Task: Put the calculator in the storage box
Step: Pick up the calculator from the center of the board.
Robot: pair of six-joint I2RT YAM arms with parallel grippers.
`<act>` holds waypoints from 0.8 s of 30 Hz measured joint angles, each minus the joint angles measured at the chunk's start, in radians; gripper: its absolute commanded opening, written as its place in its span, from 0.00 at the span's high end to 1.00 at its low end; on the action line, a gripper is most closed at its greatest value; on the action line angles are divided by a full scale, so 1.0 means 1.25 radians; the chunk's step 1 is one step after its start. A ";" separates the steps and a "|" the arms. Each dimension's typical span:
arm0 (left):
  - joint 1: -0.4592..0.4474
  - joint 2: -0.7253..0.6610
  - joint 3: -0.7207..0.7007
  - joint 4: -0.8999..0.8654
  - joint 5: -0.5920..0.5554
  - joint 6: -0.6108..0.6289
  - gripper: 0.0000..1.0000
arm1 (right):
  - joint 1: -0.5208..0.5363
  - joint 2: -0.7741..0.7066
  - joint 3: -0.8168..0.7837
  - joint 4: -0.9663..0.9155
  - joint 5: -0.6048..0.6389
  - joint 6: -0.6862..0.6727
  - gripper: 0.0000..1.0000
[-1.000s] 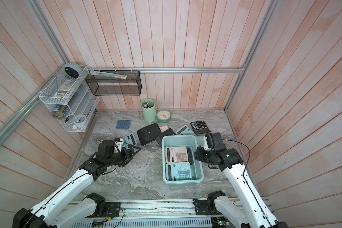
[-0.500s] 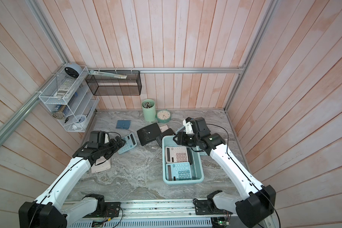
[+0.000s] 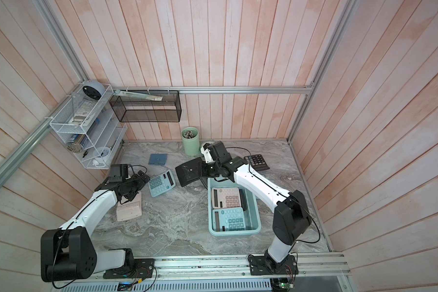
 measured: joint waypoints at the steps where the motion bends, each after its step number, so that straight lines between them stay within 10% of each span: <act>1: 0.004 0.010 -0.002 0.012 0.000 -0.004 0.00 | 0.006 0.032 0.023 0.004 0.002 -0.004 0.51; 24: 0.027 0.233 0.002 0.162 0.067 -0.033 0.08 | 0.069 0.527 0.457 0.025 0.005 0.009 0.52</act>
